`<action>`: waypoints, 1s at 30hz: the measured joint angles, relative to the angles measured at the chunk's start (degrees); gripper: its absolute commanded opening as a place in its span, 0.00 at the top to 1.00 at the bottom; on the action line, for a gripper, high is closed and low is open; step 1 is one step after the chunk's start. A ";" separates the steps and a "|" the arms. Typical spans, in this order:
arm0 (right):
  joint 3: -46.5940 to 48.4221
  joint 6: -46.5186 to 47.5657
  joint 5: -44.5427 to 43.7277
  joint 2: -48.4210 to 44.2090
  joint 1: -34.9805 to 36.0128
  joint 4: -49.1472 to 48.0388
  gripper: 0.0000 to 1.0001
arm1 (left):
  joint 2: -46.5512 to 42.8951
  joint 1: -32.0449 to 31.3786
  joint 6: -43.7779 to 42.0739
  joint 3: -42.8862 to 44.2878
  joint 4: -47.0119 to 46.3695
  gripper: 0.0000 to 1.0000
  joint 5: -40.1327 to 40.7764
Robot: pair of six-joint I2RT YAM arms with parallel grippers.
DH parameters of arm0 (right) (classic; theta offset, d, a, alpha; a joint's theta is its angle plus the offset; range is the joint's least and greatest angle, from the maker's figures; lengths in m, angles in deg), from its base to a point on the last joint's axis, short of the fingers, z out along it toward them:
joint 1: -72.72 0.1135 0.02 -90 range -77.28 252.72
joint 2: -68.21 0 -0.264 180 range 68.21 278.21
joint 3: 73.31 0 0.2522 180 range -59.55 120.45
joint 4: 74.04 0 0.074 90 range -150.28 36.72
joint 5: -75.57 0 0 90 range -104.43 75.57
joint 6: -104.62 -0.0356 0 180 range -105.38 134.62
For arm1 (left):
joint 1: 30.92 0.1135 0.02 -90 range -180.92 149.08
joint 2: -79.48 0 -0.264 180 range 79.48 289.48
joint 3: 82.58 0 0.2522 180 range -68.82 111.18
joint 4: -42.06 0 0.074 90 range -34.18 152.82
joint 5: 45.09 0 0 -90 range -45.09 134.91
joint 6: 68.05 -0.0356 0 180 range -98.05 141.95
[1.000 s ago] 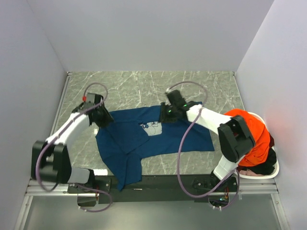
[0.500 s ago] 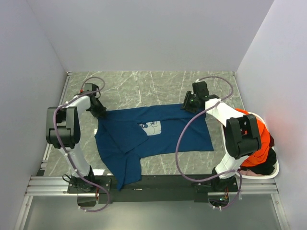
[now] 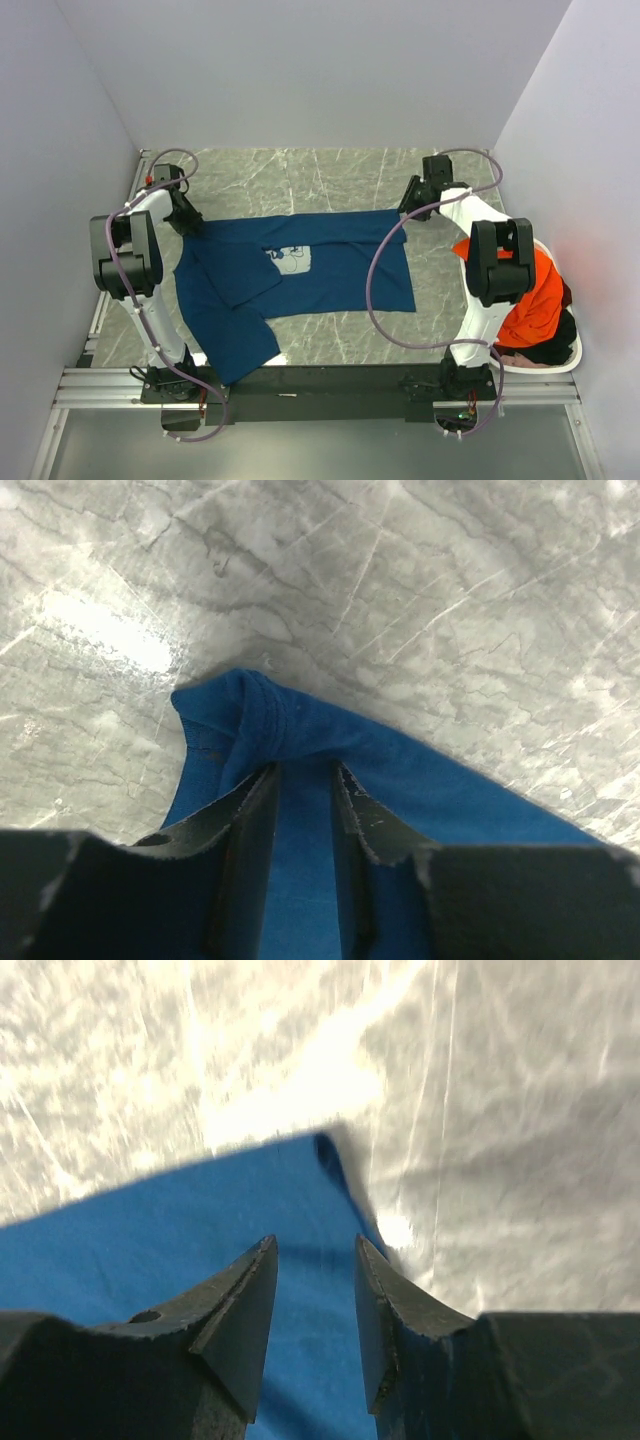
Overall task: Fold and stack the t-shirts
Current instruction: Fold the tshirt
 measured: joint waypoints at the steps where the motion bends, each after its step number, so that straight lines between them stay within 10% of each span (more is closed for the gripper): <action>1: 1.07 0.44 0.28 0.68 -0.46 0.26 0.55 | 0.00 -0.11 -0.37 0.00 -0.04 0.65 0.15; 20: 12.13 4.52 10.84 13.86 -2.21 3.48 0.55 | 0.28 -0.26 -2.89 0.37 -0.61 0.62 1.92; 30: 13.77 3.63 14.05 16.13 -3.02 3.50 0.98 | 0.87 0.04 -2.91 1.16 -0.63 0.63 2.84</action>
